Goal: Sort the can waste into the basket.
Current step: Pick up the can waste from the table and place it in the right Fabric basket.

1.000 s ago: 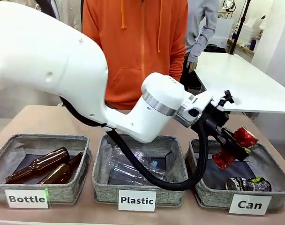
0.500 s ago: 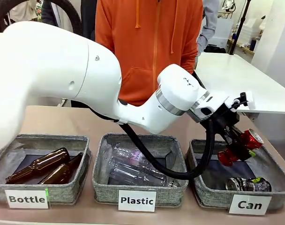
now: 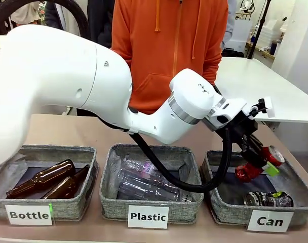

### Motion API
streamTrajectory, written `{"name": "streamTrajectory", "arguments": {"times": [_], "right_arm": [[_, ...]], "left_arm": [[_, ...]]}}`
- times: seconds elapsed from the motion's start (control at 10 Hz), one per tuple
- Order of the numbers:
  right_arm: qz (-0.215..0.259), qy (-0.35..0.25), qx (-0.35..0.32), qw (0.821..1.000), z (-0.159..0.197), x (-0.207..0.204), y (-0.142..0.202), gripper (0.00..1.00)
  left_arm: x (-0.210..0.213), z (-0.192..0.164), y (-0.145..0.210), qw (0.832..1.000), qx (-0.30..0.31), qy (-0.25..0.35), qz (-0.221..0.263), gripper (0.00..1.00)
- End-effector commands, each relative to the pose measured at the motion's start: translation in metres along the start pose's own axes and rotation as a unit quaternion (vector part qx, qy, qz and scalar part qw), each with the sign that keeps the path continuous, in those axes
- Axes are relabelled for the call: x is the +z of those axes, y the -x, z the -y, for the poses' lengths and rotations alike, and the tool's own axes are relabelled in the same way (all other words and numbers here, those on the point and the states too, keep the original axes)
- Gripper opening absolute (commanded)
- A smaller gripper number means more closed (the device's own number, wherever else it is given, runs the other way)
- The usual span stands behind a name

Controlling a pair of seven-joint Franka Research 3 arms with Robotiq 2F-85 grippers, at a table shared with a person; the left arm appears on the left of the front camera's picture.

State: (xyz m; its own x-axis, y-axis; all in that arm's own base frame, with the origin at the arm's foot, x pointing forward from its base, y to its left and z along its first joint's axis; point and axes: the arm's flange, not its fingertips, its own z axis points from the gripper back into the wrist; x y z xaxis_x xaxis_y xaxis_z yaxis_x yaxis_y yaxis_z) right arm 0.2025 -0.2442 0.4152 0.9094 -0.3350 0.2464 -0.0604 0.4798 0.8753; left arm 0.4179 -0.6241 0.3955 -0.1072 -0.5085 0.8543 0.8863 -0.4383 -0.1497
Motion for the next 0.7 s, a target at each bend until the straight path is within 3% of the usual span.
{"name": "streamTrajectory", "arguments": {"times": [0.0, 0.4, 0.5, 0.6], "right_arm": [[0.002, 0.004, -0.006, 1.0, -0.001, 0.002, -0.005, 1.0], [0.002, 0.004, -0.006, 1.0, -0.001, 0.002, -0.005, 1.0], [0.002, 0.004, -0.006, 1.0, -0.001, 0.002, -0.005, 1.0], [0.0, 0.0, 0.0, 1.0, 0.0, 0.0, 0.0, 1.0]], "left_arm": [[0.009, -0.002, -0.01, 1.0, 0.006, -0.022, -0.004, 1.0], [0.041, -0.004, -0.009, 0.999, 0.012, -0.047, 0.01, 1.0], [0.061, -0.005, -0.004, 0.998, 0.027, -0.058, 0.006, 1.0], [0.094, -0.004, 0.012, 0.993, 0.086, -0.076, -0.014, 1.0]]}}
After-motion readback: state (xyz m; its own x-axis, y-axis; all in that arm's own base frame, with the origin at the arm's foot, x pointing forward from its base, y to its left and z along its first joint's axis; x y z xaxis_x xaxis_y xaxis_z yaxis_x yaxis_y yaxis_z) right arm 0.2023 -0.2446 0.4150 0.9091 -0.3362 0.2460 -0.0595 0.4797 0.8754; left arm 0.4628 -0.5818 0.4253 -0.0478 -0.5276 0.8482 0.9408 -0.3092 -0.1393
